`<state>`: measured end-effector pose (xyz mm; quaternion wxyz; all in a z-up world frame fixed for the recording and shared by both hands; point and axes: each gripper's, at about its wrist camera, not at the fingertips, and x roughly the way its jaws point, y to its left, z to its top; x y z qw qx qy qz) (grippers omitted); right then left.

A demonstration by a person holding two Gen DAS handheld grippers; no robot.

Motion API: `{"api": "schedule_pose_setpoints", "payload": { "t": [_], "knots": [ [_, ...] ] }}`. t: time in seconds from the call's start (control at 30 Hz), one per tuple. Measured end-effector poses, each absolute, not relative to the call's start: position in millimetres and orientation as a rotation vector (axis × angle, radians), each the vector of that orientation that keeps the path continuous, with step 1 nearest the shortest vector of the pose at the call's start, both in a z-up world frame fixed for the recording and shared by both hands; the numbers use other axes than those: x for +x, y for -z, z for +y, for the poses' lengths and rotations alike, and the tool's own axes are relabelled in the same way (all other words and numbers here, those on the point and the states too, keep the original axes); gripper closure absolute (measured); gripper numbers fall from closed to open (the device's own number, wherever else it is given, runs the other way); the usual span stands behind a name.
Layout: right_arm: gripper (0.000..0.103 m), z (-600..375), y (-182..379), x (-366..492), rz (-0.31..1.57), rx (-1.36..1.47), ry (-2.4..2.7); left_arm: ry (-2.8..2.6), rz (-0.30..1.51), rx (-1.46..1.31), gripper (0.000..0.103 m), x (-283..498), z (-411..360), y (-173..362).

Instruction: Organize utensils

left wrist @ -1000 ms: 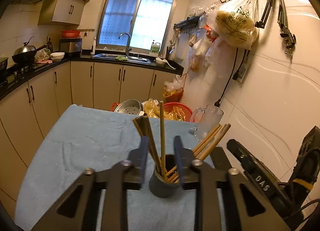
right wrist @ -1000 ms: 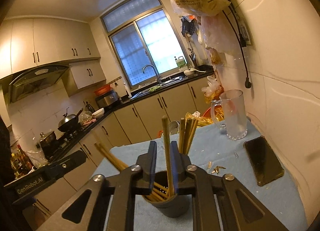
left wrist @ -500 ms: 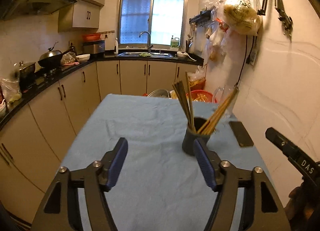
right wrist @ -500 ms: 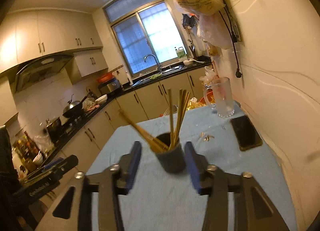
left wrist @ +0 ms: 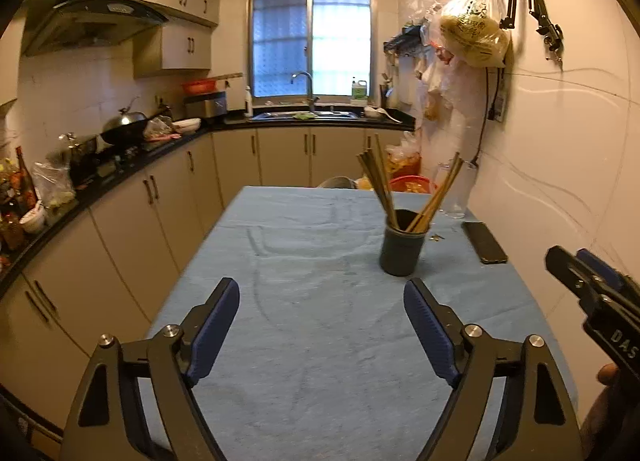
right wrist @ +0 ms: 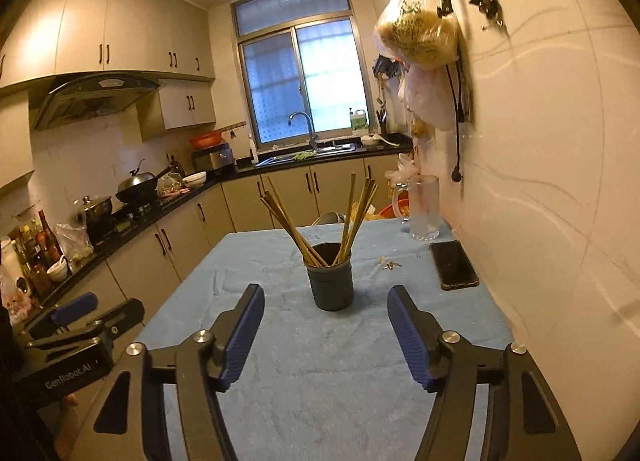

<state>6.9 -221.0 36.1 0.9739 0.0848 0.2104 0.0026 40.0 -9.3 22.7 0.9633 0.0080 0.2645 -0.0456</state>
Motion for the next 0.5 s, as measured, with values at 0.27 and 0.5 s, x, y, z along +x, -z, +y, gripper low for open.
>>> {"api": "schedule_pose_setpoints", "payload": {
  "t": [0.27,0.5],
  "knots": [
    [0.032,-210,-45,-8,0.41,0.146,-0.001,0.063,0.541,0.018,0.016,30,-2,-26],
    [0.031,-209,-51,-14,0.394,0.146,0.001,0.07,0.539,0.033,0.015,28,-6,-29]
  ]
}}
